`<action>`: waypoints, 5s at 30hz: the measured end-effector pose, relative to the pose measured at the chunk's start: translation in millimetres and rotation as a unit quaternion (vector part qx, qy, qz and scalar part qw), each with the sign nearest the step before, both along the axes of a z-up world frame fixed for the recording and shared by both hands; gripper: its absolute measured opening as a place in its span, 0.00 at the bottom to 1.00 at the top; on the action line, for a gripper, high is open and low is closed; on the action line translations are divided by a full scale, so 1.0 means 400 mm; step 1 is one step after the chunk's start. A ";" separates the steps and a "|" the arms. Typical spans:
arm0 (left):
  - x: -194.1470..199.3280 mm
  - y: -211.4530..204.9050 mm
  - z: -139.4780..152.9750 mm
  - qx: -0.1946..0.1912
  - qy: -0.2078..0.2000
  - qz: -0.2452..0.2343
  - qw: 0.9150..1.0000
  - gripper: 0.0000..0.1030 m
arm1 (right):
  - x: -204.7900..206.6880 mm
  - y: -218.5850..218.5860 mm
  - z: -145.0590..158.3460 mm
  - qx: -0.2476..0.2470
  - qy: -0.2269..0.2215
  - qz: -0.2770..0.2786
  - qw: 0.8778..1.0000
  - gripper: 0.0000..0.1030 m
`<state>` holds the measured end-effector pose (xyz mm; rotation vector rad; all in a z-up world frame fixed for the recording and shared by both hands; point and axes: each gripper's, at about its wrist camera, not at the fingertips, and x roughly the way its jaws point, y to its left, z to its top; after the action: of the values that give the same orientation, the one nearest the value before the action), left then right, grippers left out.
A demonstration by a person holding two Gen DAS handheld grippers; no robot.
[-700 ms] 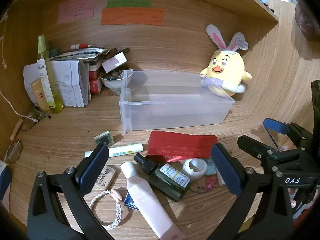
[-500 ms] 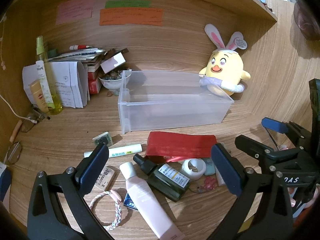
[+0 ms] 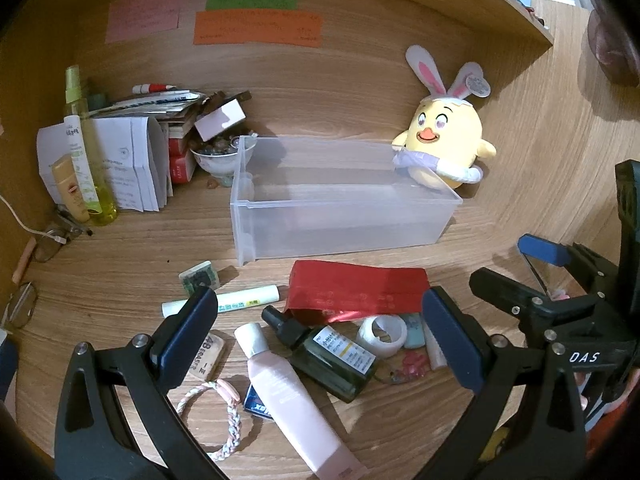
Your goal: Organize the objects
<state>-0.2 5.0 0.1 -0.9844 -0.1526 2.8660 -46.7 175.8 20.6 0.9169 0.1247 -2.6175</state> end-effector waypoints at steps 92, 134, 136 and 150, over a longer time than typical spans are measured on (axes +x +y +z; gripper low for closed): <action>-0.162 -0.217 0.001 0.020 -0.031 0.102 0.994 0.35 | -0.107 0.061 -0.074 0.002 -0.044 -0.019 0.999 0.13; -0.363 -0.094 0.096 0.021 -0.037 0.034 0.999 0.35 | -0.353 -0.076 0.099 0.007 0.043 0.058 0.997 0.13; -0.378 -0.090 0.082 0.022 -0.048 0.029 0.998 0.35 | -0.367 -0.079 0.080 0.011 0.033 0.058 0.998 0.13; -0.468 -0.036 -0.018 -0.006 -0.119 -0.016 0.993 0.35 | -0.445 -0.084 -0.036 0.037 -0.048 0.059 0.996 0.13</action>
<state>-187.3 -9.5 -7.3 -1.3154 -0.1356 2.7152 -224.7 142.1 6.2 1.0260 0.2446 -2.4706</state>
